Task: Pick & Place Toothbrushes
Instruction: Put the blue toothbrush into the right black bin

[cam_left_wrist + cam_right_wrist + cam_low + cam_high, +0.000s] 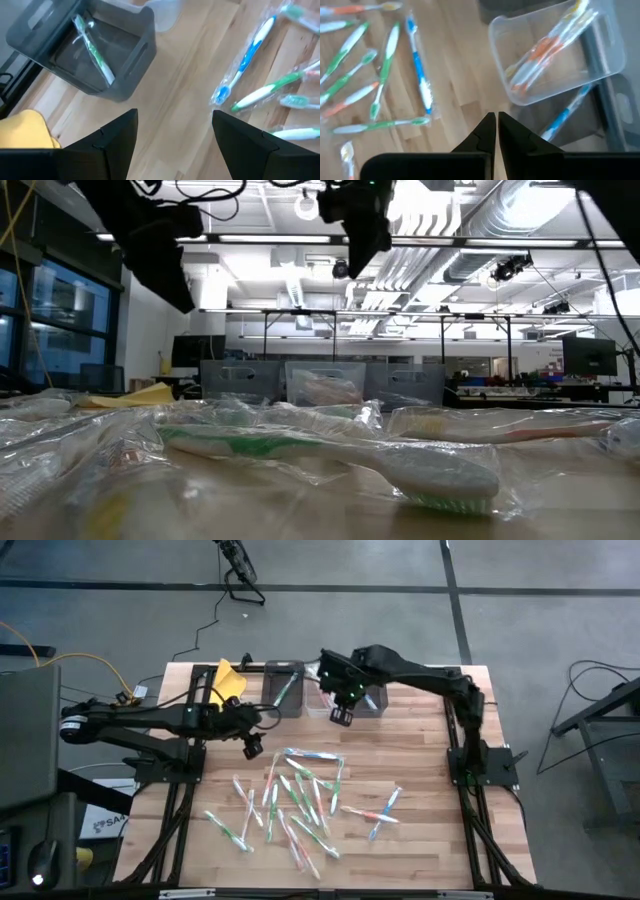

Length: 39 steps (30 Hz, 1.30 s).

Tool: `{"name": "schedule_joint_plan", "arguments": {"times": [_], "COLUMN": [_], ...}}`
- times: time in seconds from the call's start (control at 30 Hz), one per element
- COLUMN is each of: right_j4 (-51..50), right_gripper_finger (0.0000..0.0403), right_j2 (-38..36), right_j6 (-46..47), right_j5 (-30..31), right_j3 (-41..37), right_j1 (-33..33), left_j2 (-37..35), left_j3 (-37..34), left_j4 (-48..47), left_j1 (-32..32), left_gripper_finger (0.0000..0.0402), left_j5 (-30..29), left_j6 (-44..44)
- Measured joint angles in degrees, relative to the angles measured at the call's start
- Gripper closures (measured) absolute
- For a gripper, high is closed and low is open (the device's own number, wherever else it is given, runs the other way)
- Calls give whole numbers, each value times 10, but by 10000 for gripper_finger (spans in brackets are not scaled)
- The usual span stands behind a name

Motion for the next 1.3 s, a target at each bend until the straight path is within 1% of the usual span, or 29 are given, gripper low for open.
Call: {"name": "schedule_joint_plan", "arguments": {"times": [0.07,0.17,0.3,0.4,0.57,0.73,0.8,0.9,1.03,1.1,1.2,1.3], "right_j4": [32,108,205,243,283,302,322,373,470,504,531,574], "right_gripper_finger": [389,389,389,389,389,387,376,337,264,231,200,188], "right_j2": [-34,-94,-167,-208,-249,-255,-255,-255,-254,-243,-212,-175], "right_j6": [8,15,30,33,57,71,72,41,28,14,-4,-35], "right_j5": [3,18,25,24,25,24,15,-18,-56,-64,-39,-19], "right_j3": [-65,-178,-312,-390,-487,-541,-557,-581,-605,-613,-614,-614], "right_j1": [9,25,49,72,104,122,125,127,128,132,140,149], "left_j2": [-12,-23,-24,-24,-24,-24,-24,-24,-24,-24,-23,-23], "left_j3": [-5,-10,-10,-10,-10,-10,-10,-10,-10,-10,-10,-10], "left_j4": [6,16,21,31,33,32,32,32,32,32,36,39], "left_j1": [0,0,0,0,0,0,0,0,0,0,0,0], "left_gripper_finger": [151,151,151,151,151,151,151,151,151,151,151,151], "left_j5": [0,0,0,-1,-1,-1,-1,0,-1,0,0,-1], "left_j6": [0,0,0,0,0,0,0,0,-4,-4,-4,-4]}}
